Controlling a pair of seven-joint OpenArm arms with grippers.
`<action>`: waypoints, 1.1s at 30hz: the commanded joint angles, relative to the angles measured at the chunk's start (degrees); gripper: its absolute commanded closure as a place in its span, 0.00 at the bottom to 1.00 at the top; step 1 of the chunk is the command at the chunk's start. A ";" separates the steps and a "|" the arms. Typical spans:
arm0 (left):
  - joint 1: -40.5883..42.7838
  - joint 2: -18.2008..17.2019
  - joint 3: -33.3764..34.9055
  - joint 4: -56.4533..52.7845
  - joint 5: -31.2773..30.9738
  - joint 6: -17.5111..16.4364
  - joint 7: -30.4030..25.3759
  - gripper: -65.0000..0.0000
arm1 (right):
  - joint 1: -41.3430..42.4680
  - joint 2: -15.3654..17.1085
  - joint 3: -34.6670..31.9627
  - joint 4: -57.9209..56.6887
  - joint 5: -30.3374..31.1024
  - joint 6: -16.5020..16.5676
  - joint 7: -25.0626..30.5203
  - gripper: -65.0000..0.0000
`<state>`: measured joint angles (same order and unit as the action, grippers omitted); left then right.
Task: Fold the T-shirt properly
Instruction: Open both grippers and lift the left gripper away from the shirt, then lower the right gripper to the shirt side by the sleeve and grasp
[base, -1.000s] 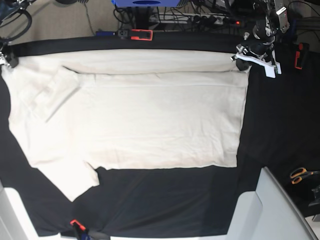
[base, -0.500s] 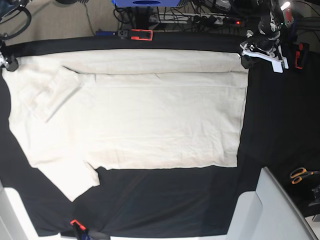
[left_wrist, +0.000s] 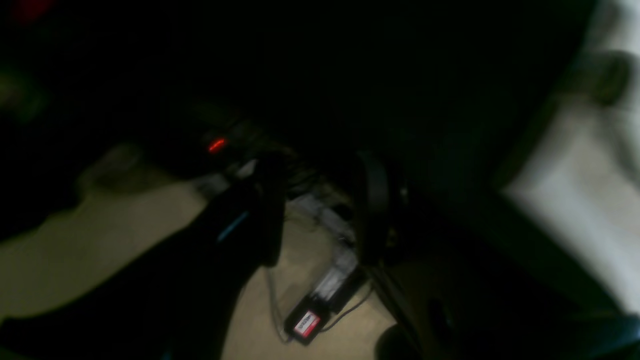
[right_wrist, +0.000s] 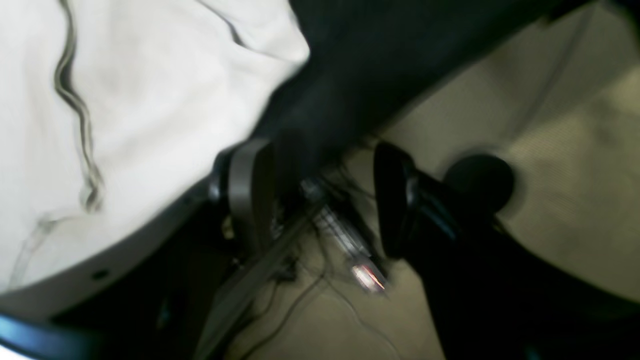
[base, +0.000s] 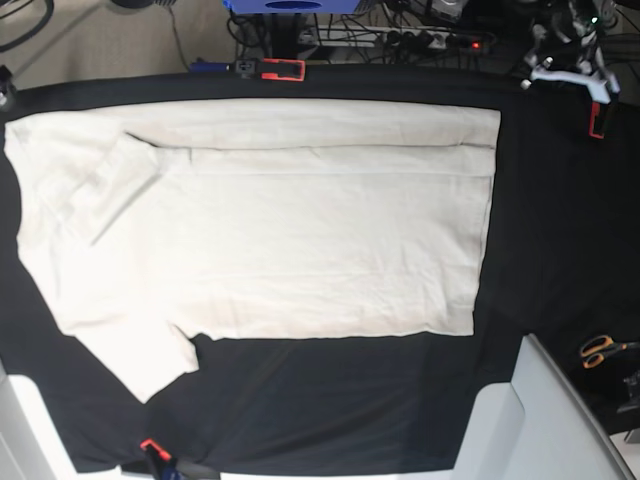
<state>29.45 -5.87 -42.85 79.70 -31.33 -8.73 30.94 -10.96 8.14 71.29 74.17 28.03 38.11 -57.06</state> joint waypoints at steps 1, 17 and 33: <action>0.22 -0.86 -1.15 2.63 -0.45 -0.19 -1.09 0.65 | 0.46 1.22 0.23 2.97 1.64 0.27 1.54 0.53; -12.53 -12.37 17.31 8.43 3.77 -0.02 -0.92 0.65 | 21.38 18.01 -31.07 -23.58 1.29 0.00 24.13 0.53; -24.75 -12.20 22.94 -3.70 14.23 -0.10 -0.92 0.66 | 36.76 22.50 -63.15 -59.97 1.38 -10.99 57.80 0.52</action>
<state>5.34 -17.04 -19.62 75.13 -16.91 -8.82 31.11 24.43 29.56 8.12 13.47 28.40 26.68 -0.64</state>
